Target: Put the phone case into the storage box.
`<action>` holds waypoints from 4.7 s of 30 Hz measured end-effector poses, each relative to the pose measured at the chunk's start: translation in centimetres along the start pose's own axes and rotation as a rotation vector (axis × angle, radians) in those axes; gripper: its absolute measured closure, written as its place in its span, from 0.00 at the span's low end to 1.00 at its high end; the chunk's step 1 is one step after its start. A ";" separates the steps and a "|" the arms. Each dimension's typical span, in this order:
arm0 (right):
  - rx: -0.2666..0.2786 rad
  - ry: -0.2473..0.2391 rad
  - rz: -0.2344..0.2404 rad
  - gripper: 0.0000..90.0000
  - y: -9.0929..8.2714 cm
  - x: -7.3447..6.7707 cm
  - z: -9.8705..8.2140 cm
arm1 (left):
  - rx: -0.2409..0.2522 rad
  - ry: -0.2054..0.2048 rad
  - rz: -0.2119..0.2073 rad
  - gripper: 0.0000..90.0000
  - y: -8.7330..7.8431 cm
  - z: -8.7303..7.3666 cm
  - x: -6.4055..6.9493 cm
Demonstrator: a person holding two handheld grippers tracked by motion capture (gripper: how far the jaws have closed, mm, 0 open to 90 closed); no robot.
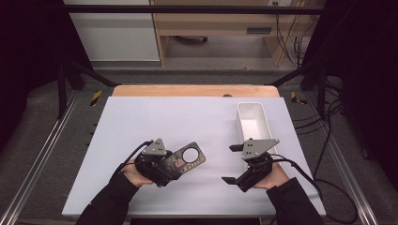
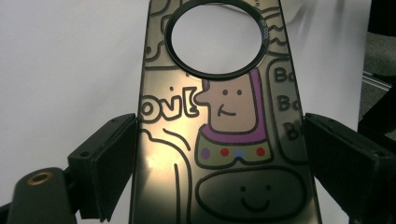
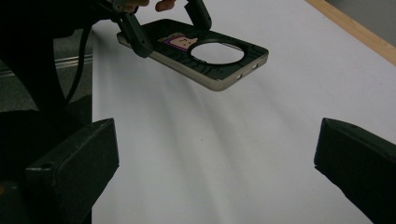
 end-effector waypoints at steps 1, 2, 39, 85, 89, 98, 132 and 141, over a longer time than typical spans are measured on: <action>-0.002 -0.001 0.007 0.00 0.0 0.0 0.1 | 0.003 0.005 -0.008 0.13 0.0 0.1 0.1; -0.004 -0.003 0.014 0.00 0.1 0.1 0.1 | 0.003 0.012 -0.011 0.13 0.0 0.2 0.2; -0.111 -0.058 0.179 0.00 2.0 0.0 0.4 | -0.025 0.181 -0.178 0.13 0.9 2.3 3.4; -0.195 -0.101 0.283 0.04 4.6 -0.3 0.1 | -0.012 0.248 -0.255 0.13 2.8 3.2 4.7; -0.210 -0.110 0.289 0.04 4.9 -0.5 -0.1 | -0.017 0.253 -0.258 0.13 2.9 3.1 4.8; -0.220 -0.126 0.305 0.10 5.1 -0.6 -0.2 | -0.026 0.260 -0.258 0.13 3.1 3.1 4.9; -0.233 -0.122 0.318 0.13 5.1 -0.7 -0.2 | -0.039 0.260 -0.289 0.13 3.4 2.9 4.8; -0.229 -0.130 0.309 0.14 4.9 -0.9 -0.1 | -0.034 0.260 -0.293 0.13 3.3 3.0 4.8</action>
Point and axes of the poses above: each handheld gripper's, and its own axes: y roughly forward along the jaws, z roughly out of its top, x roughly to its right, the point moved 1 cm from there along y, roughly forward along the jaws, and after that the axes turned 4 degrees about z, right-handed, at the moved point
